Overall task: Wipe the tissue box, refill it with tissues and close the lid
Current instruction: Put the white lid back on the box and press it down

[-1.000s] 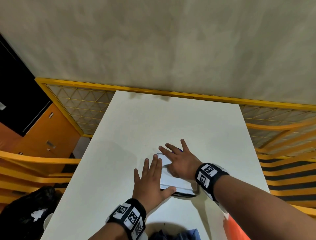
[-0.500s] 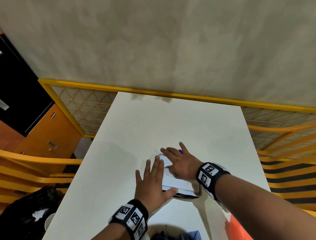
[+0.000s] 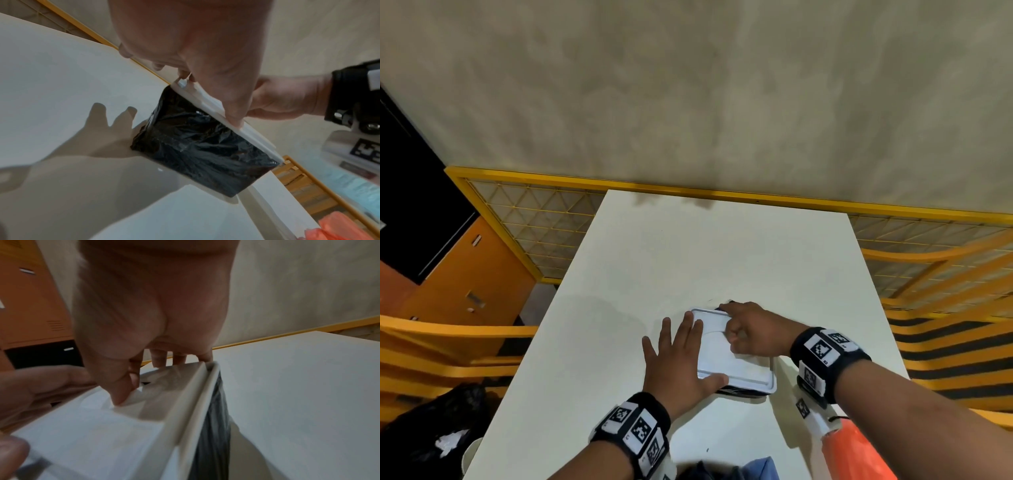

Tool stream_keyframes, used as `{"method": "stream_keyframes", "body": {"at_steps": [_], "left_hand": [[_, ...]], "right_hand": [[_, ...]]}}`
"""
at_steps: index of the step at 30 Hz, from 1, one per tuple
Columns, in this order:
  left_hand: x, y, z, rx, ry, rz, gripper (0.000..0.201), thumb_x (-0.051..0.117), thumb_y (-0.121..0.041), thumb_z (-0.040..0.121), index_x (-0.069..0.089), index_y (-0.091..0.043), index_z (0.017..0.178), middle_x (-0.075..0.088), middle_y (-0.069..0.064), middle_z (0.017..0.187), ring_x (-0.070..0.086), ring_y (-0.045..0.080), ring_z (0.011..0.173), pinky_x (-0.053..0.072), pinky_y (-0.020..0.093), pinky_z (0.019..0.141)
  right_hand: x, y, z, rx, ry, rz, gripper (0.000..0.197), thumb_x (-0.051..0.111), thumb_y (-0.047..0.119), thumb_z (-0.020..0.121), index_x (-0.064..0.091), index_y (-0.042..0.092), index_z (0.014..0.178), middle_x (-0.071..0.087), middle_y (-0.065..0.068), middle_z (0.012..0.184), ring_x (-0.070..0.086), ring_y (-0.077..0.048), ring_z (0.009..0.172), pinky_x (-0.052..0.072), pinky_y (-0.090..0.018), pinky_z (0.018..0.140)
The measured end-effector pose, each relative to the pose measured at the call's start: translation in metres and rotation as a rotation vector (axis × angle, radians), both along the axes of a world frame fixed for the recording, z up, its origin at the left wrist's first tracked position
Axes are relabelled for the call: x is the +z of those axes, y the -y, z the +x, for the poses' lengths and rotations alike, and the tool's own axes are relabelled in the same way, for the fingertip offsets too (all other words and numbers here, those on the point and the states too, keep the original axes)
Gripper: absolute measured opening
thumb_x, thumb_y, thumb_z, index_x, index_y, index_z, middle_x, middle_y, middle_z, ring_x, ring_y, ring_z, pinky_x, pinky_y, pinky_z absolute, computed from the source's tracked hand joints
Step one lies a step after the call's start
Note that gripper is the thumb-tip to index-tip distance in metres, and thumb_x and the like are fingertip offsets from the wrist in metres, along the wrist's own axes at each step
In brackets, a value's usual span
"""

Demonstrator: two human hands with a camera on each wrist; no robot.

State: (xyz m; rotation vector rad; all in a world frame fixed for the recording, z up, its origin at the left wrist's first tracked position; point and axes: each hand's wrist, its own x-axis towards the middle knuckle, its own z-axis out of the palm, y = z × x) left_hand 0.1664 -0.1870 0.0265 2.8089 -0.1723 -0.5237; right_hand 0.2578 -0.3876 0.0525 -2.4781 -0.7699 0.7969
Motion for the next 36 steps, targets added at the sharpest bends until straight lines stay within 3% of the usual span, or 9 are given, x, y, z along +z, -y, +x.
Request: {"method": "stream_keyframes", "body": {"at_steps": [8, 14, 18, 20, 24, 27, 30, 33, 36], "left_hand": [[0.017, 0.001, 0.017, -0.027, 0.045, 0.018, 0.074, 0.052, -0.071, 0.085, 0.029, -0.039, 0.148, 0.012, -0.002, 0.165, -0.003, 0.033, 0.154, 0.002, 0.066, 0.118], [0.02, 0.008, 0.02, -0.059, 0.074, -0.008, 0.054, 0.052, -0.062, 0.091, 0.042, -0.044, 0.141, 0.02, -0.002, 0.162, -0.001, 0.031, 0.153, 0.0, 0.066, 0.117], [0.022, 0.012, 0.028, -0.045, 0.113, -0.012, 0.036, 0.047, -0.05, 0.098, 0.053, -0.039, 0.132, 0.032, -0.003, 0.155, 0.006, 0.029, 0.152, 0.004, 0.066, 0.118], [0.023, 0.013, 0.032, -0.038, 0.135, 0.004, 0.032, 0.043, -0.049, 0.1, 0.058, -0.037, 0.126, 0.036, -0.004, 0.151, 0.009, 0.028, 0.151, 0.005, 0.065, 0.117], [0.024, 0.014, 0.039, -0.021, 0.168, -0.001, 0.034, 0.046, -0.056, 0.098, 0.068, -0.032, 0.11, 0.042, -0.008, 0.141, 0.015, 0.023, 0.148, 0.005, 0.062, 0.117], [0.023, 0.017, 0.046, -0.004, 0.196, -0.035, 0.035, 0.05, -0.058, 0.096, 0.07, -0.029, 0.099, 0.047, -0.009, 0.133, 0.026, 0.021, 0.142, 0.01, 0.061, 0.117], [0.019, 0.017, 0.051, 0.011, 0.195, -0.08, 0.049, 0.042, -0.07, 0.09, 0.07, -0.03, 0.095, 0.051, -0.011, 0.124, 0.04, 0.018, 0.129, 0.022, 0.054, 0.113], [0.013, 0.007, 0.049, -0.044, 0.145, -0.174, 0.069, 0.03, -0.08, 0.072, 0.064, -0.036, 0.113, 0.047, -0.011, 0.129, 0.045, 0.019, 0.124, 0.03, 0.045, 0.107], [0.008, -0.004, 0.043, -0.126, 0.136, -0.136, 0.079, 0.049, -0.078, 0.065, 0.052, -0.036, 0.131, 0.039, -0.01, 0.139, 0.042, 0.02, 0.126, 0.031, 0.04, 0.106]], "right_hand": [[0.016, 0.001, -0.003, -0.126, -0.068, 0.114, 0.004, 0.063, 0.014, 0.085, 0.061, 0.013, 0.081, 0.049, -0.001, 0.137, 0.032, -0.006, 0.138, 0.035, -0.023, 0.099], [0.015, 0.007, -0.002, -0.272, -0.104, 0.208, 0.011, 0.063, 0.015, 0.082, 0.059, 0.005, 0.081, 0.061, -0.007, 0.105, 0.056, -0.024, 0.11, 0.046, -0.042, 0.096], [0.011, 0.006, -0.001, -0.368, -0.152, 0.206, 0.012, 0.06, 0.014, 0.085, 0.059, 0.002, 0.083, 0.059, -0.003, 0.085, 0.054, -0.016, 0.077, 0.046, -0.034, 0.076], [0.009, 0.007, -0.002, -0.417, -0.129, 0.243, 0.011, 0.057, 0.017, 0.086, 0.061, 0.008, 0.082, 0.06, 0.001, 0.084, 0.054, -0.013, 0.076, 0.048, -0.034, 0.077], [0.008, 0.007, -0.014, -0.498, 0.09, 0.311, 0.01, 0.066, 0.035, 0.082, 0.062, 0.026, 0.084, 0.061, 0.01, 0.102, 0.054, -0.006, 0.097, 0.043, -0.022, 0.085], [-0.003, 0.001, -0.033, -0.393, 0.271, 0.092, 0.03, 0.065, 0.051, 0.077, 0.063, 0.034, 0.102, 0.056, 0.013, 0.115, 0.048, -0.012, 0.107, 0.044, -0.033, 0.087], [-0.012, -0.002, -0.036, -0.494, 0.294, 0.012, 0.024, 0.063, 0.04, 0.086, 0.067, 0.032, 0.107, 0.054, 0.009, 0.116, 0.044, -0.02, 0.11, 0.041, -0.036, 0.089], [-0.011, 0.003, -0.028, -0.524, 0.194, 0.089, 0.02, 0.066, 0.029, 0.086, 0.071, 0.029, 0.105, 0.057, 0.004, 0.105, 0.049, -0.022, 0.107, 0.045, -0.038, 0.091], [-0.001, 0.008, -0.023, -0.486, 0.1, 0.161, 0.014, 0.066, 0.02, 0.084, 0.07, 0.027, 0.094, 0.063, 0.005, 0.093, 0.06, -0.018, 0.093, 0.05, -0.035, 0.084]]}}
